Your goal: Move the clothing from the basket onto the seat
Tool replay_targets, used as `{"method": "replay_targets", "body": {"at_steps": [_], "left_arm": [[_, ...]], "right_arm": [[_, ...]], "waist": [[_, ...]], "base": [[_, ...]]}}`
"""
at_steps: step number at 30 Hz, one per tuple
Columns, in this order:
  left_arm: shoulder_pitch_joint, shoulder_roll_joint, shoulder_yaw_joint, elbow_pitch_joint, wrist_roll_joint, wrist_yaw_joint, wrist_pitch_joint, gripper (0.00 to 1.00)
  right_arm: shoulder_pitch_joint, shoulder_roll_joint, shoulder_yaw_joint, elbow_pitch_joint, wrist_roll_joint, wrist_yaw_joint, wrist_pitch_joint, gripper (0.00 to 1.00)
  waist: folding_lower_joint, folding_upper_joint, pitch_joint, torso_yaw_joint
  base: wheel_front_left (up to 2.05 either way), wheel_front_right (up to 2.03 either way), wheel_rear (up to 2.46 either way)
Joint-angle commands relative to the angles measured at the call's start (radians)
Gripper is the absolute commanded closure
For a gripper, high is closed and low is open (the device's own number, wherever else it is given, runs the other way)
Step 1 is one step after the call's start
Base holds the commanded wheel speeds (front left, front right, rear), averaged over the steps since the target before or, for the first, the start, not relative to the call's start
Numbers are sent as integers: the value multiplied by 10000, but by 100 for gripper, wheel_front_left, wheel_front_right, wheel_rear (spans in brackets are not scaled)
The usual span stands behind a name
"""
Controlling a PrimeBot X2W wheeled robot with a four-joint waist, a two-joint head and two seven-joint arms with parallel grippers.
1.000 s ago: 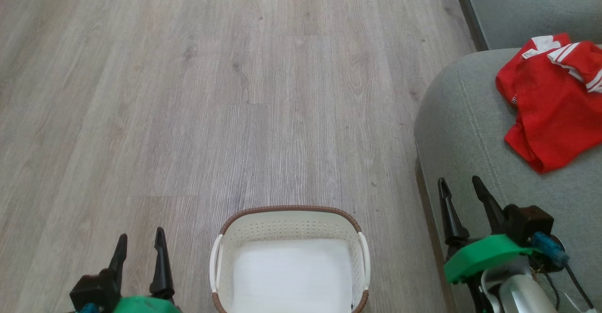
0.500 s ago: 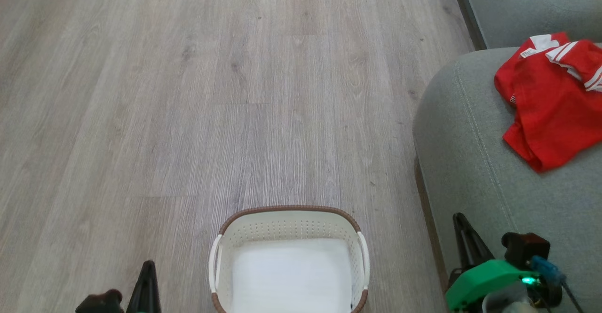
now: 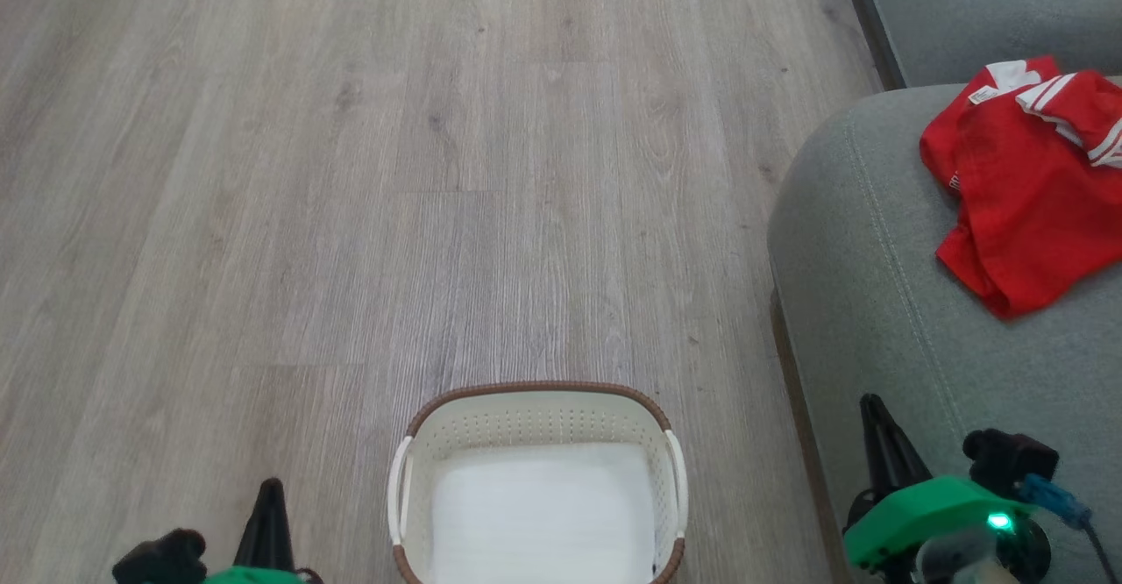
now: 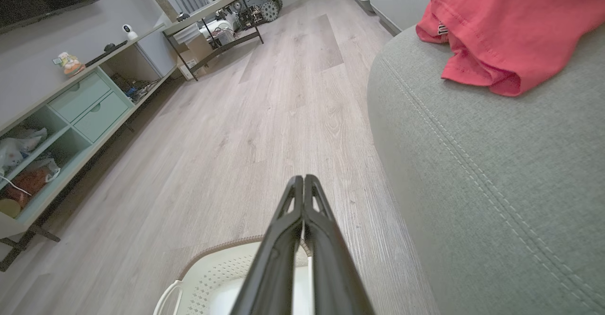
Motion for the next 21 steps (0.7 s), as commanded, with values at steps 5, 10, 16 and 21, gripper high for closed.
{"method": "replay_targets", "body": {"at_steps": [5, 10, 16, 21], "left_arm": [[-592, 20, 324, -264, -658, -153, 176, 100], [-707, -5, 430, -245, -1175, -265, 318, 100], [-845, -37, 558, -220, -1796, -400, 489, 100], [-983, -69, 687, -195, -2416, -535, 660, 100]], "right_arm": [[-505, 2, -96, -456, 730, -1, 183, 100], [-529, 3, -157, -518, 1285, -1, 328, 100], [-560, 4, -230, -593, 1951, -1, 502, 100], [-590, 5, -304, -668, 2617, -1, 676, 100]], "waist": [[1, 0, 18, -13], [1, 0, 36, -26], [1, 0, 57, -42], [1, 0, 77, -58]], "base": [[0, 0, 0], [0, 0, 0], [0, 0, 0], [0, 0, 0]]}}
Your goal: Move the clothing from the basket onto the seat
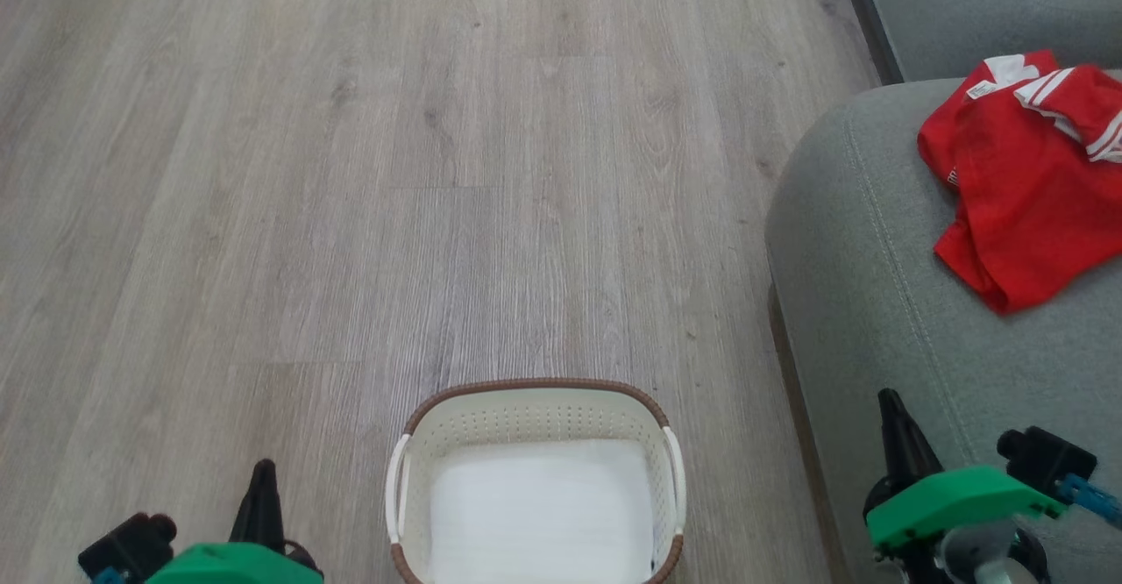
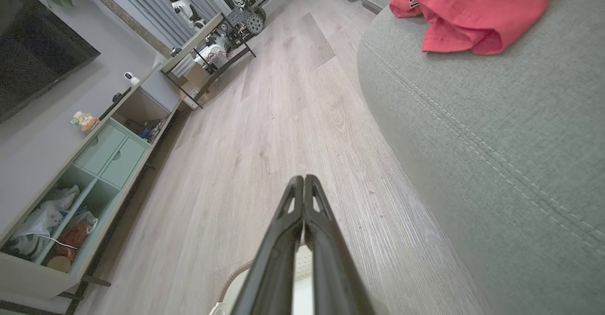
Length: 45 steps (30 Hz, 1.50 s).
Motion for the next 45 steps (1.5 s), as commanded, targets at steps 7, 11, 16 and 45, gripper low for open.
{"method": "replay_targets", "body": {"at_steps": [7, 11, 16, 45], "left_arm": [[-712, 1, 364, -227, -883, -245, 229, 100], [-804, -20, 450, -209, -1293, -334, 343, 100], [-920, -48, 558, -188, -1808, -446, 487, 100], [-1569, -204, 1170, -65, -4688, -1074, 1295, 100]], "right_arm": [[-609, 1, -71, -486, 974, 0, 238, 100], [-629, 1, -119, -536, 1415, 0, 353, 100], [-654, 2, -180, -598, 1970, 0, 498, 100], [-794, 7, -521, -945, 5075, -1, 1309, 100]], "waist": [[0, 0, 26, -19], [0, 0, 40, -29], [0, 0, 57, -42], [0, 0, 154, -115]], "base": [[0, 0, 0], [0, 0, 0], [0, 0, 0], [0, 0, 0]]}}
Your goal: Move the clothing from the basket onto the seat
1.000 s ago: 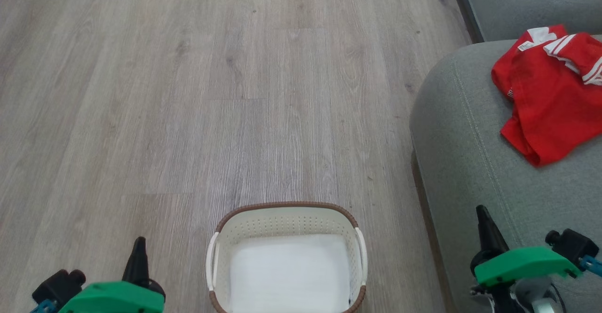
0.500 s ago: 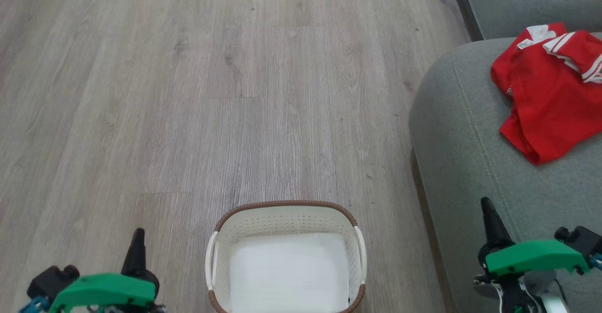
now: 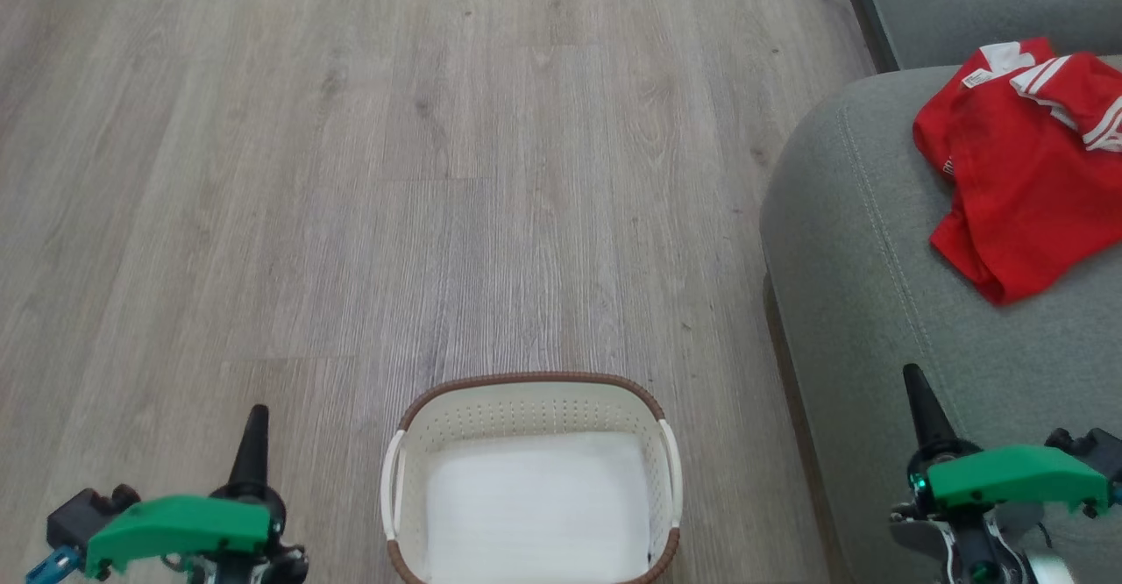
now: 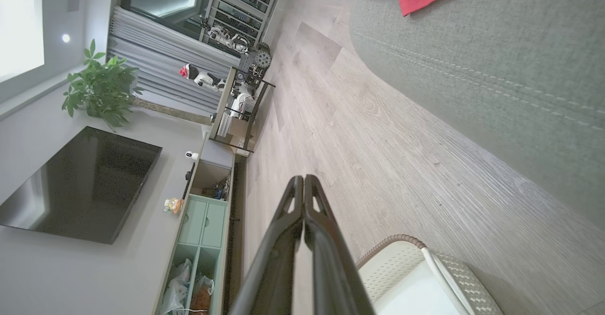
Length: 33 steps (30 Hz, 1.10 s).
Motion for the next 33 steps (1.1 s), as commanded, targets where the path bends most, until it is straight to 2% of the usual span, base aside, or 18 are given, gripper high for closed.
{"method": "replay_targets", "body": {"at_steps": [1, 33], "left_arm": [[-582, 55, 388, -272, -315, -138, 68, 100], [-1325, -128, 1093, -130, -3602, -855, 995, 100]], "right_arm": [[-579, -22, 66, -423, 341, -1, 101, 100], [-740, -17, -323, -820, 3890, -2, 1027, 100]], "waist": [[0, 0, 6, -4], [0, 0, 117, -87]], "base": [[0, 0, 0], [0, 0, 0]]}}
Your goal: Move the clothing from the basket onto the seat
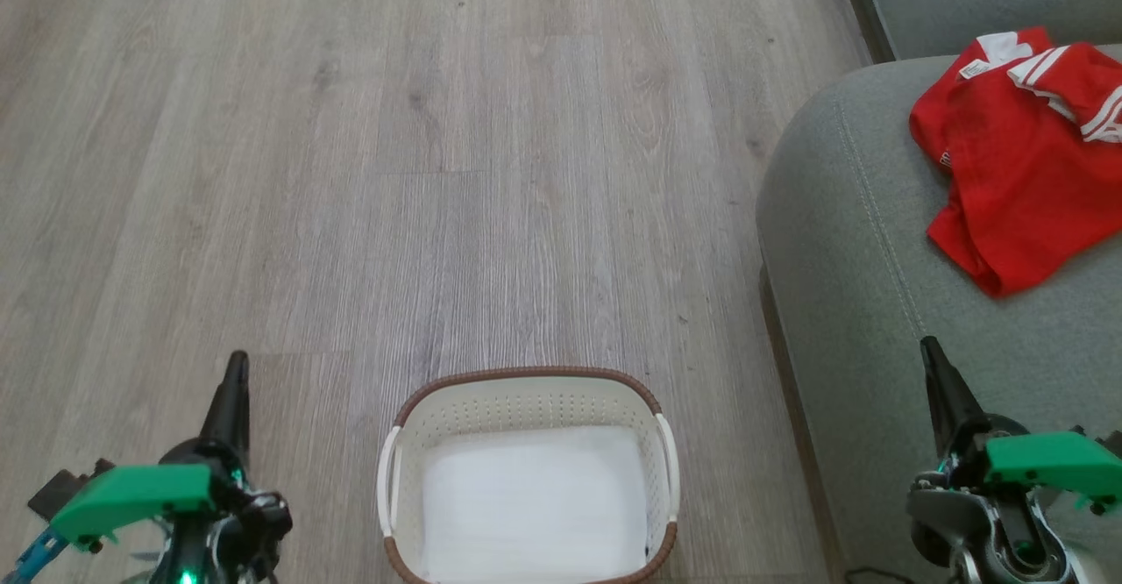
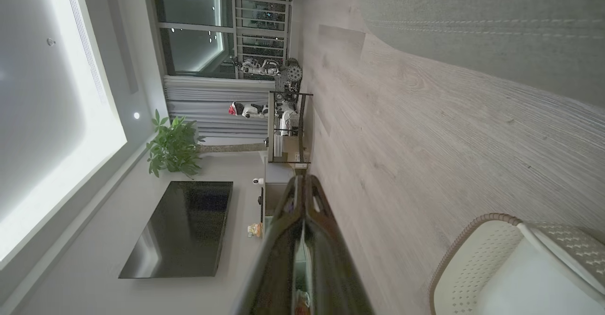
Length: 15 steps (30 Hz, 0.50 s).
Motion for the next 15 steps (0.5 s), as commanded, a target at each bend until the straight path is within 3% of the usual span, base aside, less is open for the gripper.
{"method": "replay_targets", "body": {"at_steps": [1, 15], "left_arm": [[-552, 60, 386, -272, -221, -86, 98, 100], [-630, 37, 465, -258, -561, -161, 200, 100]], "right_arm": [[-537, -24, 142, -420, 266, -2, 109, 100], [-554, -24, 102, -462, 638, -2, 205, 100]], "waist": [[0, 0, 3, -2], [0, 0, 14, -10]], "base": [[0, 0, 0], [0, 0, 0]]}}
